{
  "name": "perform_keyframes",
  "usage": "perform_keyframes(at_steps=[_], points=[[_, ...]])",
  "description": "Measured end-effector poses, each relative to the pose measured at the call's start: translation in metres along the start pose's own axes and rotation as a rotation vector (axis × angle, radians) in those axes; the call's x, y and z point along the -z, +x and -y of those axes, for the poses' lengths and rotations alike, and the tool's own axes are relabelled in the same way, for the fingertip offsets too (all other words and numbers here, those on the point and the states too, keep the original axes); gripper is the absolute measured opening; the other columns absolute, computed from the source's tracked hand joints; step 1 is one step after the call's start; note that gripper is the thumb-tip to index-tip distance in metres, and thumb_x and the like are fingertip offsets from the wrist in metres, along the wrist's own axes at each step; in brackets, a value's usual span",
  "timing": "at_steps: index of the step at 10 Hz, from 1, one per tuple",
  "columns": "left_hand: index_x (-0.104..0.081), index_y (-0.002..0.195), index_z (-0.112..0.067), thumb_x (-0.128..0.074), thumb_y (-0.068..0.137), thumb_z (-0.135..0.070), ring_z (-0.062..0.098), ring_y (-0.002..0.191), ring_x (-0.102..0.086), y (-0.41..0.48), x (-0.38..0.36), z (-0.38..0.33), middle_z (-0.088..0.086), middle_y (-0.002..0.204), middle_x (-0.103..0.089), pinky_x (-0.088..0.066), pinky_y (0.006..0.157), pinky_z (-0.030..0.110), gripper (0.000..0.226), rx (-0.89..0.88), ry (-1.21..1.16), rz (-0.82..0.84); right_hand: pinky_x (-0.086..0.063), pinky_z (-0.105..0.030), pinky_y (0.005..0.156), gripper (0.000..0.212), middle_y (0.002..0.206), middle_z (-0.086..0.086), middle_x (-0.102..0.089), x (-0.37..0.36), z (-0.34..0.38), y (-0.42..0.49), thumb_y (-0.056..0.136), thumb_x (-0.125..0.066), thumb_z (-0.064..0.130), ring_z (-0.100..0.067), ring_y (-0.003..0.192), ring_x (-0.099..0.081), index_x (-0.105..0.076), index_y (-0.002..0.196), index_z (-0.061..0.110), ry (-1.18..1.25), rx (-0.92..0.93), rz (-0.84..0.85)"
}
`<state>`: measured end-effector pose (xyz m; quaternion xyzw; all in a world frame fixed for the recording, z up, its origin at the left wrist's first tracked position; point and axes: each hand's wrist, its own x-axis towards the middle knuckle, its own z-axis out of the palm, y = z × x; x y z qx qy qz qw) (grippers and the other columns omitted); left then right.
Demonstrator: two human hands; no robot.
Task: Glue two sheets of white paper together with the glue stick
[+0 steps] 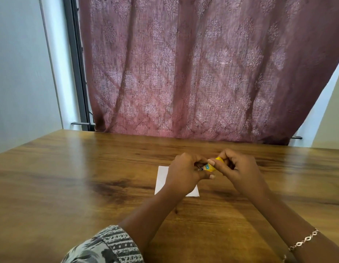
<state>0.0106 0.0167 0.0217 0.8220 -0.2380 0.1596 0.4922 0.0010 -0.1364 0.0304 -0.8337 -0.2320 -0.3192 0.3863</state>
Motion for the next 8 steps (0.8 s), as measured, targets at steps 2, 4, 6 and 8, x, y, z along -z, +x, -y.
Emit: perform_keyframes(at_steps=[2, 4, 6, 8], points=[[-0.063, 0.085, -0.009, -0.078, 0.065, -0.013, 0.019, 0.065, -0.060, 0.000, 0.003, 0.001, 0.005, 0.073, -0.063, -0.052, 0.066, 0.038, 0.026, -0.004, -0.074, 0.057, -0.043, -0.020, 0.044, 0.011, 0.069, -0.010, -0.053, -0.015, 0.004, -0.005, 0.079, -0.066, 0.015, -0.004, 0.052, -0.050, -0.059, 0.088, 0.016, 0.397, -0.171, 0.145], [-0.033, 0.133, -0.009, -0.050, 0.087, -0.044, 0.027, 0.131, -0.037, 0.002, 0.012, 0.015, 0.014, 0.141, -0.040, -0.035, 0.103, 0.040, 0.060, 0.110, 0.473, 0.263, -0.041, -0.040, 0.051, 0.026, 0.057, -0.006, -0.046, -0.003, -0.018, -0.002, 0.074, -0.071, 0.025, -0.017, 0.050, -0.041, -0.059, 0.079, 0.003, 0.021, -0.281, -0.034], [-0.002, 0.144, -0.012, -0.030, 0.089, -0.056, 0.026, 0.144, 0.010, 0.002, 0.016, 0.032, 0.013, 0.156, 0.003, 0.001, 0.116, 0.051, 0.075, 0.300, 0.789, 0.430, -0.034, -0.027, 0.052, 0.029, 0.060, 0.003, -0.048, -0.005, -0.022, -0.001, 0.071, -0.071, 0.036, -0.012, 0.056, -0.043, -0.056, 0.081, 0.012, -0.160, -0.331, 0.054], [0.000, 0.145, -0.013, -0.024, 0.089, -0.058, 0.026, 0.143, 0.012, 0.001, 0.014, 0.034, 0.014, 0.156, 0.007, 0.005, 0.115, 0.048, 0.076, 0.332, 0.768, 0.403, -0.033, -0.024, 0.051, 0.036, 0.066, 0.006, -0.049, -0.003, -0.014, -0.002, 0.073, -0.066, 0.043, -0.009, 0.061, -0.046, -0.050, 0.093, 0.018, -0.155, -0.405, 0.117]])
